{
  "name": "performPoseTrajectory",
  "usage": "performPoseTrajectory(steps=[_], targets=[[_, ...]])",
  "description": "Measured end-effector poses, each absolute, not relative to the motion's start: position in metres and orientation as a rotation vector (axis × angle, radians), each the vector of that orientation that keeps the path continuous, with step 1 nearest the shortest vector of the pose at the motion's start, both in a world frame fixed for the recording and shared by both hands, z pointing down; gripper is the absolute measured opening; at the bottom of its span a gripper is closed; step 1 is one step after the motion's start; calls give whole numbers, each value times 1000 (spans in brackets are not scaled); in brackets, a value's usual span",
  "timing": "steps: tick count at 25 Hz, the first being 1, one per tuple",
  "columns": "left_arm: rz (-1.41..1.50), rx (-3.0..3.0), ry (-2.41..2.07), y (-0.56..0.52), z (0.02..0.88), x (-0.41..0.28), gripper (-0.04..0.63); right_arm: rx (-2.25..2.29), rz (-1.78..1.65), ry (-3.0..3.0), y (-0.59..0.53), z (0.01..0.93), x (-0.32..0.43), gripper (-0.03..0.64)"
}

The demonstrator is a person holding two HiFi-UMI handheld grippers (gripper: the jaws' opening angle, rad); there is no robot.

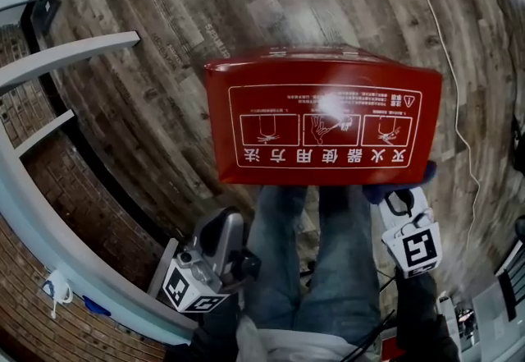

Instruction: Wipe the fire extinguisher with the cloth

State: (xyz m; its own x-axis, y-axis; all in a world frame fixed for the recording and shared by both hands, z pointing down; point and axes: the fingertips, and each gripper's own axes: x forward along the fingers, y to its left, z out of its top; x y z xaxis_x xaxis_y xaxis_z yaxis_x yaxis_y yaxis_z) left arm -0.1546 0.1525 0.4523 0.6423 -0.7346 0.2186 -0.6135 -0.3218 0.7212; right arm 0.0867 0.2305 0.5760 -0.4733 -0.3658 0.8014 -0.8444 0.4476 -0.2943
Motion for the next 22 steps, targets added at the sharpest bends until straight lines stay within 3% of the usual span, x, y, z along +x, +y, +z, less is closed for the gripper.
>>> performPoseTrajectory(steps=[3,9,13,22], targets=[[-193,2032,-1045,152,453,-151,3,1044,825,-2002,234,544,114,55],[-217,2077,-1036,131,433,-144,3,1103,613,-2105,189,489,84,55],[-244,2105,-1067,118,404,-143,3,1172,714,-2197,141,480,57,55],[-333,2156,-1038,102,308,-130,3,1111,619,-2368,117,358,43,55]])
